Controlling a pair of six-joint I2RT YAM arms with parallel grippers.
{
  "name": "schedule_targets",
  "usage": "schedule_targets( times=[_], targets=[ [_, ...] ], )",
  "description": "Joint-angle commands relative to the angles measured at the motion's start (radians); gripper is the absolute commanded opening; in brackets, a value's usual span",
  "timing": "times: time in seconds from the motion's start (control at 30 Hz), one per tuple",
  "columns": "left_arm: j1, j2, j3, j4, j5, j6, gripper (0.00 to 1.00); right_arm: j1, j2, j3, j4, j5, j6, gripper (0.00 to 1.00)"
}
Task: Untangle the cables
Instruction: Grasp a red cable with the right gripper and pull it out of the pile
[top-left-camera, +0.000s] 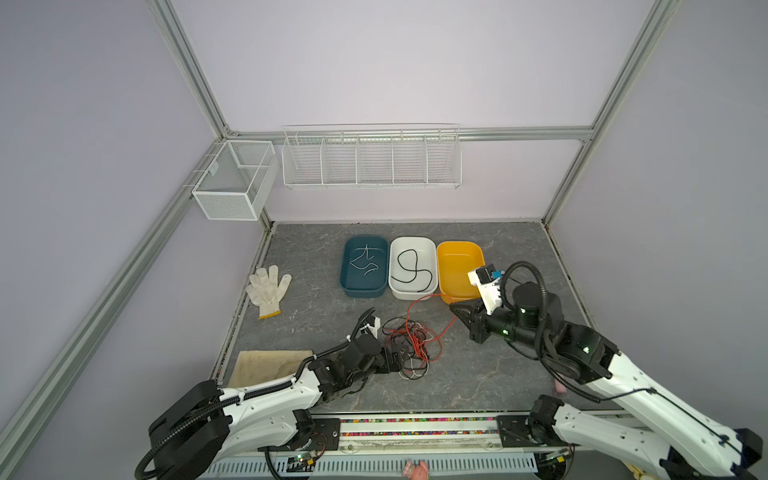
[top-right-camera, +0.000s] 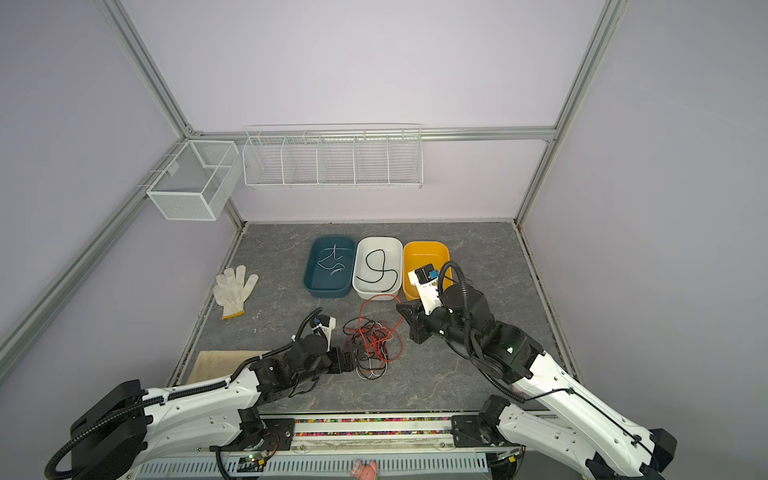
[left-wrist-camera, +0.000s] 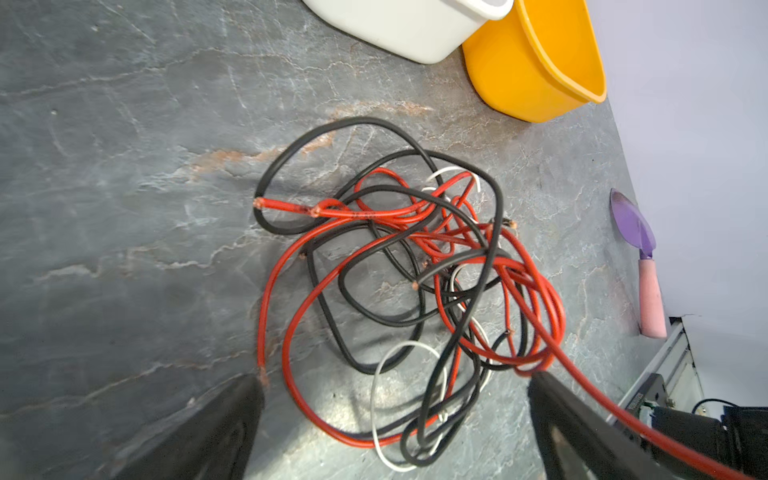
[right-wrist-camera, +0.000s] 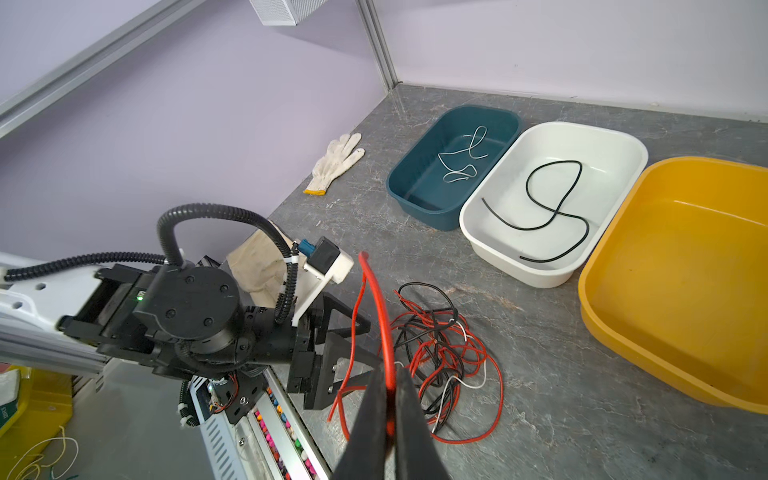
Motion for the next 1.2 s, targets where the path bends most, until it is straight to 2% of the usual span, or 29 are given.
schedule_targets(
  times=[0.0,0.27,0.4,0.57,0.9,1.17],
  targets=[
    [-0.005,0.016,-0.009,0.028,0.002,-0.021,0.99,0.005,-0.012,0.060,-0.076,0.045,-0.030,0.07],
    [-0.005,0.026,-0.016,0.031,-0.007,-0.021,0.99,0.003,-0.046,0.166,-0.175,0.235,-0.047,0.07],
    [-0.005,0.027,-0.015,0.025,-0.013,-0.021,0.99,-0.003,-0.046,0.208,-0.198,0.289,-0.046,0.07],
    [-0.005,0.033,-0.010,0.024,-0.014,-0.017,0.99,-0.014,-0.042,0.245,-0.201,0.279,-0.045,0.07],
    [-0.005,0.081,0.018,0.069,0.022,-0.010,0.99,-0.035,0.039,0.348,-0.291,0.146,0.026,0.07],
    [-0.021,0.168,0.098,0.116,0.086,0.022,0.99,-0.055,0.086,0.397,-0.334,0.167,0.020,0.07]
  ],
)
